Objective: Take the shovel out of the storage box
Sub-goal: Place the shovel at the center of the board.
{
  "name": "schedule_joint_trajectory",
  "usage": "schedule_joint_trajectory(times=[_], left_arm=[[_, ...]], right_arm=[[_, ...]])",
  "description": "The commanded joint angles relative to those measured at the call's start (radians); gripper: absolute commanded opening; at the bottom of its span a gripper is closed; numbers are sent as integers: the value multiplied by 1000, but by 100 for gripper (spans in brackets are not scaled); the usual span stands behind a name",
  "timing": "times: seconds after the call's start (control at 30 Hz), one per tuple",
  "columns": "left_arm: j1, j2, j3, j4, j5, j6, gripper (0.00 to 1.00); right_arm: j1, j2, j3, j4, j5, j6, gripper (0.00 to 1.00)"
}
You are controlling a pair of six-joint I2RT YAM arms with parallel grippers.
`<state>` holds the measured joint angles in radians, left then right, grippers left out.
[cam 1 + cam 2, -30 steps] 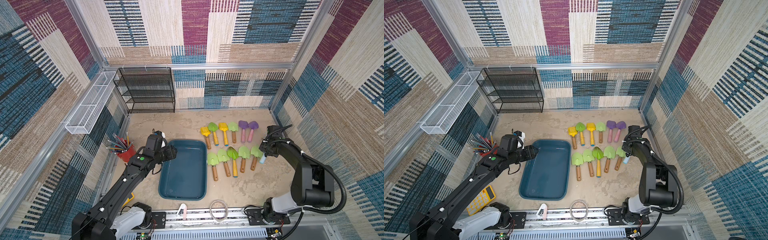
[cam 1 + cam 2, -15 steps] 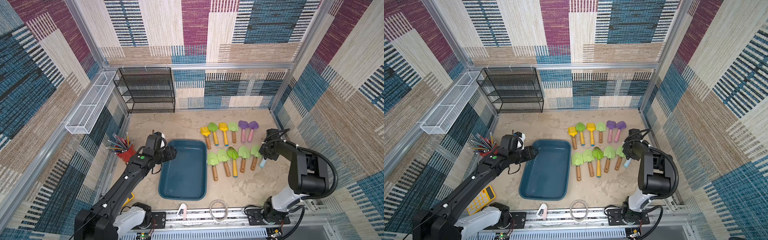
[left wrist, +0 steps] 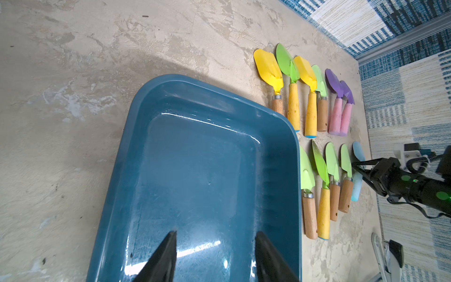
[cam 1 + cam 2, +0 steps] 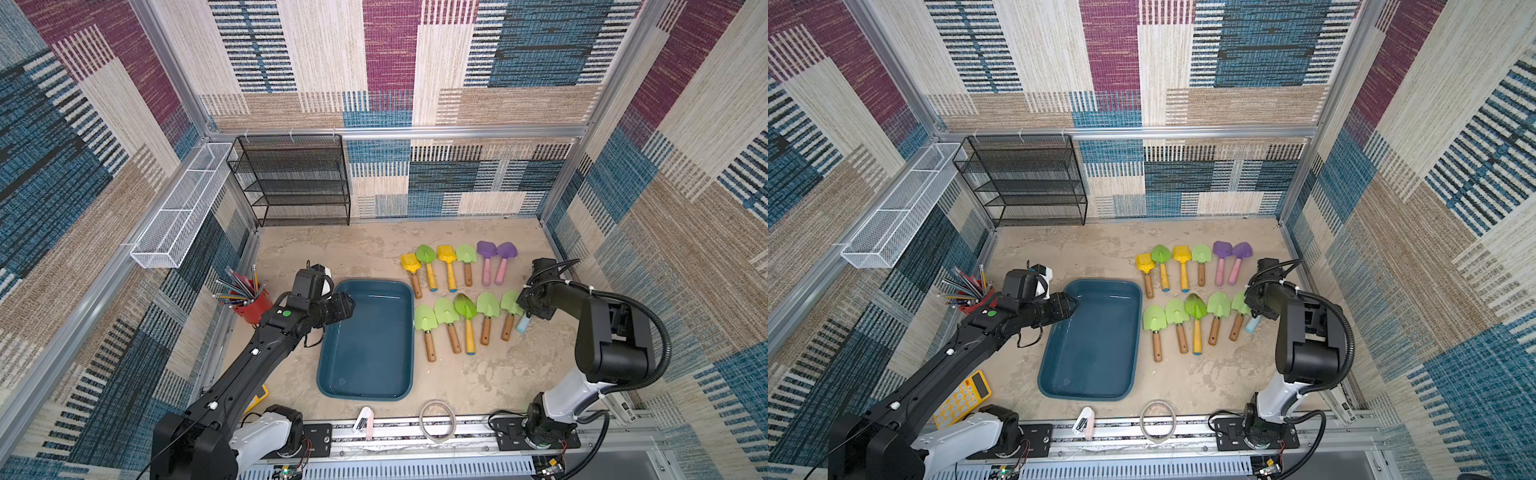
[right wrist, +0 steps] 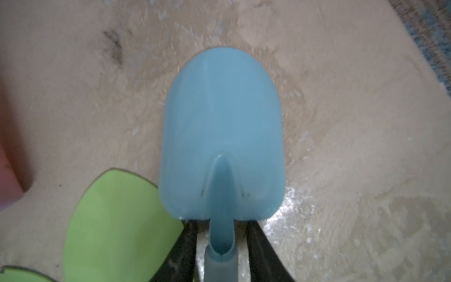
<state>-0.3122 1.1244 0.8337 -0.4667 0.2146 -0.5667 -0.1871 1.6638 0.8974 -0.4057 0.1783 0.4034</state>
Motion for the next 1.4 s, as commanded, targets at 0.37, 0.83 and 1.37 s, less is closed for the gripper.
schedule_joint_trajectory(times=[0.37,0.83,1.37], left_arm=[[1,50,36,-35,-105,-12,71],[31,96,52,51,-286,-28,87],[161,134,-82,364,-540,164,99]], right_arm=[[3,-314,-72,37,-107,23,60],[49,-430,-163,339,-211,68,84],[149,-278,-227,626,17,-37,99]])
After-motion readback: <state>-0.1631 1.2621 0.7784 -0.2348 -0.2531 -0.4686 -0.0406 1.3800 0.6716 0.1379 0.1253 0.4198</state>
